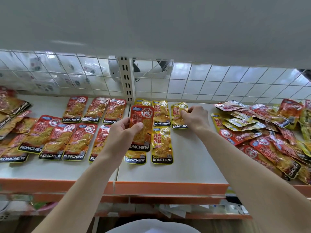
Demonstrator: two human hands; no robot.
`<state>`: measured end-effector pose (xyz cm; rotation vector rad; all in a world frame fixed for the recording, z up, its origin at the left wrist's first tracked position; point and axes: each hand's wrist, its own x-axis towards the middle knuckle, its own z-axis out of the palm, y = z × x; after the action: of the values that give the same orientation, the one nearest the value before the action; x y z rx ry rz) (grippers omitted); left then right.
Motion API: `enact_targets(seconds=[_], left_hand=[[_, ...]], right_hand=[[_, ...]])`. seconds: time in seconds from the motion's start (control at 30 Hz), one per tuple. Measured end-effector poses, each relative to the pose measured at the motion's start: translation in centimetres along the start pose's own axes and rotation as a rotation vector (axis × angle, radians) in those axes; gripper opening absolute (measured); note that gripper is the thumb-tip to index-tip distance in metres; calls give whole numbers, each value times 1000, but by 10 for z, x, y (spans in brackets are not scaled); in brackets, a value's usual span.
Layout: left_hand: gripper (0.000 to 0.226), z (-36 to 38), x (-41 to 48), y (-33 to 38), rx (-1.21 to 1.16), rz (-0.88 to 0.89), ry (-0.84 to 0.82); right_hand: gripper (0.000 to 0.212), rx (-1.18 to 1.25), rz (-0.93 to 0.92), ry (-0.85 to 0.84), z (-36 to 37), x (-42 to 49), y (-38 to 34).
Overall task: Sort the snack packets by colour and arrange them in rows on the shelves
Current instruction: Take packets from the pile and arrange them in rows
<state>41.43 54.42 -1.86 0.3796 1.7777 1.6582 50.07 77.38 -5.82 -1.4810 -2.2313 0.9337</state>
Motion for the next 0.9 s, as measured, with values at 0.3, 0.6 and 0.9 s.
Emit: enact_targets(seconds=[0.3, 0.6, 0.9], left_hand=[[12, -1, -6, -7, 16, 8, 9], [13, -3, -10, -19, 13, -14, 44], [14, -2, -14, -22, 6, -41, 84]], right_hand=[[37, -213, -135, 57, 6, -10, 9], [51, -301, -385, -32, 11, -23, 24], [51, -304, -381, -51, 11, -14, 23]])
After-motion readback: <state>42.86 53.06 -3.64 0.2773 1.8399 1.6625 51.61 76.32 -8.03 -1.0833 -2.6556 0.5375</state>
